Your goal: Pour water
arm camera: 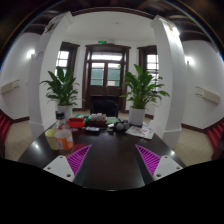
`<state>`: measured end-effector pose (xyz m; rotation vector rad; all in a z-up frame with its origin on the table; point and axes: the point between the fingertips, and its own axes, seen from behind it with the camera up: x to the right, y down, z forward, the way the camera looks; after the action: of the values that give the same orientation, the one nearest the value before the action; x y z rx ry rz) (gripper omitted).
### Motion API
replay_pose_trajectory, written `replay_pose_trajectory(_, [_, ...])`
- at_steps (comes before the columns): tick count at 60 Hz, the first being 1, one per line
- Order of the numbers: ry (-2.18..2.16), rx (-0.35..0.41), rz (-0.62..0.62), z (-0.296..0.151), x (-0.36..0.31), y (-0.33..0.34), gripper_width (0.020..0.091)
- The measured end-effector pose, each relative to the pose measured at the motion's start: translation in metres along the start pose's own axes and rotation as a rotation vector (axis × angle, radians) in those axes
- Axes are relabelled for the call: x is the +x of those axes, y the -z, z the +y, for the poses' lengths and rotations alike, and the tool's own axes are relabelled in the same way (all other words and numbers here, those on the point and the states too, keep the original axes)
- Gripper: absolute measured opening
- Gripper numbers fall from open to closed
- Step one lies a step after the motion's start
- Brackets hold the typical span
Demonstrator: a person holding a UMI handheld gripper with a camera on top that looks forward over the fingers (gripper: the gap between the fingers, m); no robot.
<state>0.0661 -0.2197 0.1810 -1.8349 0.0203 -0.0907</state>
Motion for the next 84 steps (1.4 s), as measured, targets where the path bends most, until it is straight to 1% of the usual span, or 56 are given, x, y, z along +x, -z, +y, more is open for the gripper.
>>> replay_pose_trajectory(4, [-0.011,-0.018,-0.044,0.013,-0.021,0.004,0.0853])
replay_pose_trajectory(8, [-0.022,-0.023,-0.117,0.031,-0.057,0.006,0.0852])
replay_pose_trajectory(9, [-0.025,-0.026,-0.134,0.017,-0.058,0.005,0.0852])
replay_pose_trajectory(10, [-0.033,-0.022,-0.150,0.037,-0.075,0.002,0.0850])
replay_pose_trajectory(11, [-0.038,-0.021,-0.165,0.042,-0.084,0.001,0.0848])
replay_pose_trajectory(18, [-0.037,0.018,-0.243,0.048,-0.135,-0.012,0.0867])
replay_pose_trajectory(20, [-0.034,0.037,-0.247,0.046,-0.144,-0.018,0.0854])
replay_pose_trajectory(27, [-0.009,0.104,-0.238,0.034,-0.165,-0.044,0.0852])
replay_pose_trajectory(31, [-0.001,0.131,-0.229,0.026,-0.170,-0.060,0.0853])
replay_pose_trajectory(37, [0.011,0.133,-0.216,0.021,-0.173,-0.084,0.0854])
replay_pose_trajectory(40, [0.002,0.131,-0.221,0.019,-0.177,-0.094,0.0838])
replay_pose_trajectory(43, [-0.016,0.130,-0.227,0.018,-0.179,-0.101,0.0811])
replay_pose_trajectory(46, [-0.028,0.135,-0.233,0.017,-0.182,-0.107,0.0764])
replay_pose_trajectory(53, [-0.023,0.148,-0.222,0.019,-0.186,-0.112,0.0619])
replay_pose_trajectory(54, [-0.018,0.148,-0.221,0.021,-0.187,-0.113,0.0640])
replay_pose_trajectory(55, [-0.011,0.148,-0.219,0.022,-0.188,-0.113,0.0554])
replay_pose_trajectory(56, [-0.002,0.152,-0.212,0.023,-0.187,-0.114,0.0535])
replay_pose_trajectory(58, [0.010,0.172,-0.200,0.022,-0.187,-0.115,0.0532])
replay_pose_trajectory(62, [0.003,0.192,-0.202,0.020,-0.189,-0.113,0.0479])
replay_pose_trajectory(63, [0.004,0.195,-0.197,0.020,-0.188,-0.113,0.0476])
replay_pose_trajectory(68, [-0.005,0.184,-0.179,0.022,-0.185,-0.114,0.0383])
replay_pose_trajectory(71, [0.000,0.177,-0.178,0.023,-0.185,-0.115,0.0363])
replay_pose_trajectory(72, [0.005,0.176,-0.178,0.023,-0.186,-0.116,0.0387])
replay_pose_trajectory(73, [0.007,0.175,-0.179,0.021,-0.186,-0.119,0.0325])
replay_pose_trajectory(84, [0.060,0.180,-0.168,0.018,-0.194,-0.117,0.0321])
